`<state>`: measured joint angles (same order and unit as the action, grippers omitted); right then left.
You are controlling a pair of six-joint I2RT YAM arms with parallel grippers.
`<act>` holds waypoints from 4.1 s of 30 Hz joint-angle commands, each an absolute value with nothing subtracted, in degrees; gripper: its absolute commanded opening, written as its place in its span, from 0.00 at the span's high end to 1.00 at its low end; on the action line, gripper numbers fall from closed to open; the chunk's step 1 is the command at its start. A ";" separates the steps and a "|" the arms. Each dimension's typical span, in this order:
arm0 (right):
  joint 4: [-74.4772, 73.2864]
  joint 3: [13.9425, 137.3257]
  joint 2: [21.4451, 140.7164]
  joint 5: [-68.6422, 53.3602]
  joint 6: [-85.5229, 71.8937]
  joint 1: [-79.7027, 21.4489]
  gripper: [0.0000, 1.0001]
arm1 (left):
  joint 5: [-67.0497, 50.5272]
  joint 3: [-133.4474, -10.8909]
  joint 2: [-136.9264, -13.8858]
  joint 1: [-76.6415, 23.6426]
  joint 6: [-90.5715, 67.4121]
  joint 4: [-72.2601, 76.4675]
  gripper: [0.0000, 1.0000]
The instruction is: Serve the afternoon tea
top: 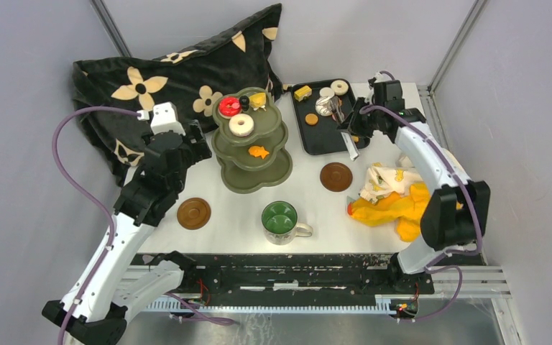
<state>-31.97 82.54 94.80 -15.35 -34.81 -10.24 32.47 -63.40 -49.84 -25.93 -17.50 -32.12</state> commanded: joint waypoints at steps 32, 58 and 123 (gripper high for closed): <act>-27.77 79.62 89.67 -22.20 -34.22 -27.42 0.84 | 27.54 -66.07 -43.35 -25.62 -22.91 -37.36 0.13; -36.86 77.34 75.98 -9.34 -31.64 -21.07 0.60 | 27.56 -66.29 -44.21 -25.59 -22.39 -36.97 0.14; -7.15 105.84 130.17 -18.54 -61.83 -0.55 0.51 | 34.54 -68.89 -57.72 -25.57 -15.77 -29.19 0.14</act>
<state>-13.78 104.99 130.32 -17.26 -58.98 -1.30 32.99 -66.81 -57.30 -25.93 -18.61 -32.42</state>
